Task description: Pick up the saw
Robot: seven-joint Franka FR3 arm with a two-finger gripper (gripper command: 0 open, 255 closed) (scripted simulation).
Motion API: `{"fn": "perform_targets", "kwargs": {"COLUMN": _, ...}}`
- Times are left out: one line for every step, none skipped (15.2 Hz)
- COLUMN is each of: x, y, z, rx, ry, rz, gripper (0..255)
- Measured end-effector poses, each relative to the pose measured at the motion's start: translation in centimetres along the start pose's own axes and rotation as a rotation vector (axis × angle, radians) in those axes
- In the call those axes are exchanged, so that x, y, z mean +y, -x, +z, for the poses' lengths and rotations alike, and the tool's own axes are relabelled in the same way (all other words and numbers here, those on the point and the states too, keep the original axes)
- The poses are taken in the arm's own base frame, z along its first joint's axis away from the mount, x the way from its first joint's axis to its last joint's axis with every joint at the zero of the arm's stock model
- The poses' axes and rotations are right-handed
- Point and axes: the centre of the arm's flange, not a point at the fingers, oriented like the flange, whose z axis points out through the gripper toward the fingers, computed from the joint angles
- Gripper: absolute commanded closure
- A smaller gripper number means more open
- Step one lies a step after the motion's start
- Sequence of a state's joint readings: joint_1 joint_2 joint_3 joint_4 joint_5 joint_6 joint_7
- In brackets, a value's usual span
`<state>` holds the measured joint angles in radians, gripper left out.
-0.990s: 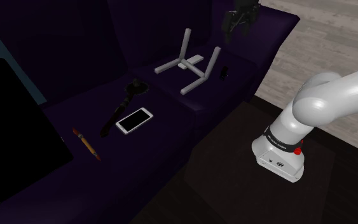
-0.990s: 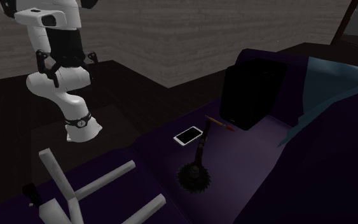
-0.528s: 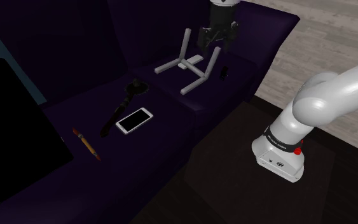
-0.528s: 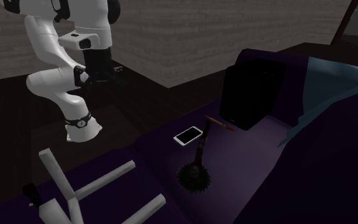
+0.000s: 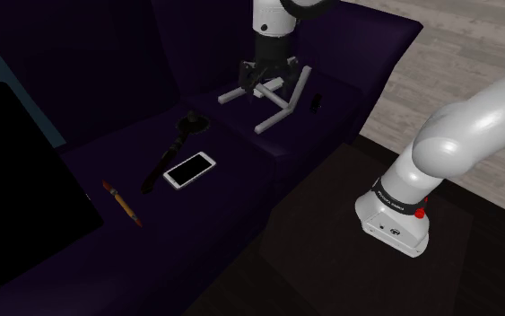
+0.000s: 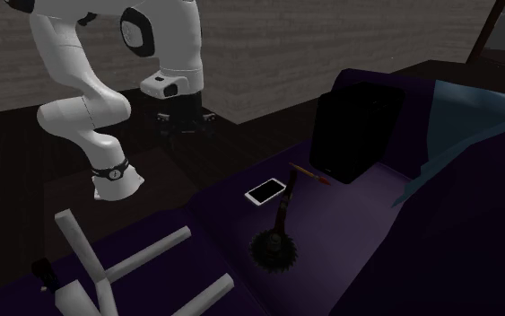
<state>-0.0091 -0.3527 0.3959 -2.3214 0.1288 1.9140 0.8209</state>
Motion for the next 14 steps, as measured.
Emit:
{"fn": "perform_targets", "kwargs": {"x": -0.9, "y": -0.1, "z": 0.8, "rx": -0.004, "ry": -0.005, "rz": 0.022, "gripper": 0}}
{"fn": "perform_targets", "kwargs": {"x": -2.1, "y": -0.3, "z": 1.4, "rx": -0.007, "ry": -0.01, "rz": 0.044, "gripper": 0}}
{"fn": "perform_targets", "kwargs": {"x": -3.3, "y": -0.7, "z": 1.8, "rx": -0.01, "ry": -0.015, "rz": 0.066, "gripper": 0}}
{"fn": "perform_targets", "kwargs": {"x": -4.4, "y": -1.2, "z": 2.5, "rx": -0.014, "ry": -0.02, "rz": 0.088, "gripper": 0}}
{"fn": "perform_targets", "kwargs": {"x": -5.3, "y": -1.3, "z": 2.9, "rx": -0.018, "ry": -0.024, "rz": 0.11, "gripper": 0}}
{"fn": "perform_targets", "kwargs": {"x": -6.3, "y": -1.6, "z": 3.5, "rx": -0.021, "ry": -0.029, "rz": 0.132, "gripper": 0}}
{"fn": "perform_targets", "kwargs": {"x": -7.7, "y": -1.9, "z": 4.1, "rx": -0.025, "ry": -0.034, "rz": 0.153, "gripper": 0}}
{"fn": "perform_targets", "kwargs": {"x": -8.6, "y": -2.2, "z": 4.8, "rx": -0.029, "ry": -0.039, "rz": 0.176, "gripper": 0}}
{"fn": "perform_targets", "kwargs": {"x": -9.7, "y": -2.6, "z": 5.2, "rx": -0.033, "ry": -0.044, "rz": 0.198, "gripper": 0}}
{"fn": "perform_targets", "kwargs": {"x": -10.9, "y": -2.9, "z": 5.7, "rx": -0.037, "ry": -0.049, "rz": 0.219, "gripper": 0}}
{"fn": "perform_targets", "kwargs": {"x": -11.9, "y": -3.4, "z": 6.1, "rx": -0.04, "ry": -0.054, "rz": 0.242, "gripper": 0}}
{"fn": "perform_targets", "kwargs": {"x": -13.0, "y": -3.9, "z": 6.6, "rx": -0.044, "ry": -0.059, "rz": 0.263, "gripper": 0}}
{"fn": "perform_targets", "kwargs": {"x": -13.8, "y": -4.5, "z": 7.0, "rx": -0.048, "ry": -0.063, "rz": 0.286, "gripper": 0}}
{"fn": "perform_targets", "kwargs": {"x": -14.9, "y": -4.9, "z": 7.6, "rx": -0.051, "ry": -0.069, "rz": 0.307, "gripper": 0}}
